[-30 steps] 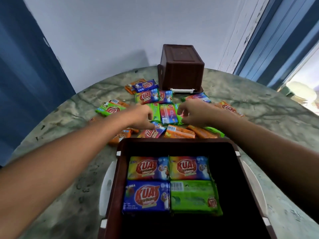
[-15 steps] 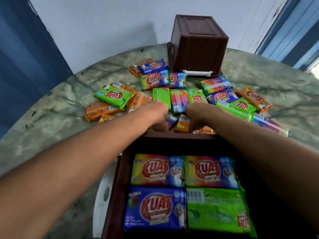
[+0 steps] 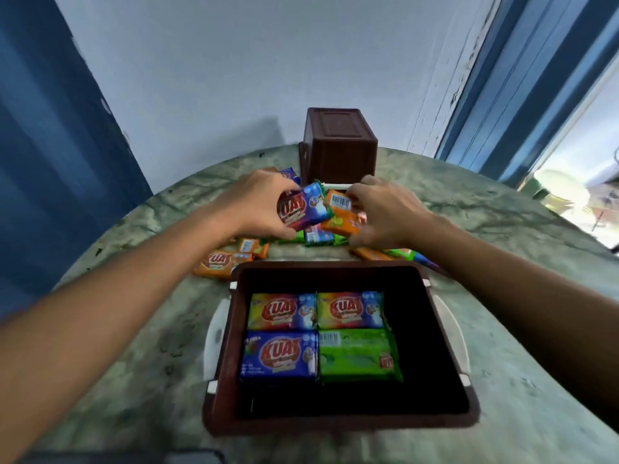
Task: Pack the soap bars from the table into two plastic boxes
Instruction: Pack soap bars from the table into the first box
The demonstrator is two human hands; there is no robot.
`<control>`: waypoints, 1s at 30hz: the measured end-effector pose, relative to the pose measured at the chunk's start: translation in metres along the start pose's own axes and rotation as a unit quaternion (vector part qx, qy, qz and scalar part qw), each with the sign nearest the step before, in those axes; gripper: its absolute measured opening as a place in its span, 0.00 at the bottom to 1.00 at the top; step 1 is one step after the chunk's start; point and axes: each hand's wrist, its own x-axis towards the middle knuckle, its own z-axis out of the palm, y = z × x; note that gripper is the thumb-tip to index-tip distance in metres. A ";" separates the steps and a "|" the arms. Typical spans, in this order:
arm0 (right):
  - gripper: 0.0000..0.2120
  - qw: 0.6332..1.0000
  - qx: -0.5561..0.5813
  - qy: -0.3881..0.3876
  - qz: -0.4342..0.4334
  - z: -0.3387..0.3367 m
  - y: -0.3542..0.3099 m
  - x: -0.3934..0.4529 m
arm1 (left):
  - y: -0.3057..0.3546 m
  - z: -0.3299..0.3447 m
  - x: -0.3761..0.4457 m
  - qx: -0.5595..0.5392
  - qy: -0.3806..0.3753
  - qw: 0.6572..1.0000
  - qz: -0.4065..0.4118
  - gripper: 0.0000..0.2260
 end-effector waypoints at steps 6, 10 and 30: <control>0.28 0.989 -0.066 -0.099 -0.088 0.018 -0.028 -0.077 | 0.039 0.027 -0.068 0.090 -0.129 0.987 0.028 0.24; 0.19 0.990 -0.070 -0.104 -0.062 0.060 -0.038 -0.092 | 0.038 0.067 -0.080 0.116 -0.103 0.988 -0.009 0.16; 0.11 0.981 -0.080 -0.175 -0.038 0.051 -0.065 -0.074 | 0.049 0.083 -0.099 0.111 -0.089 0.985 -0.095 0.08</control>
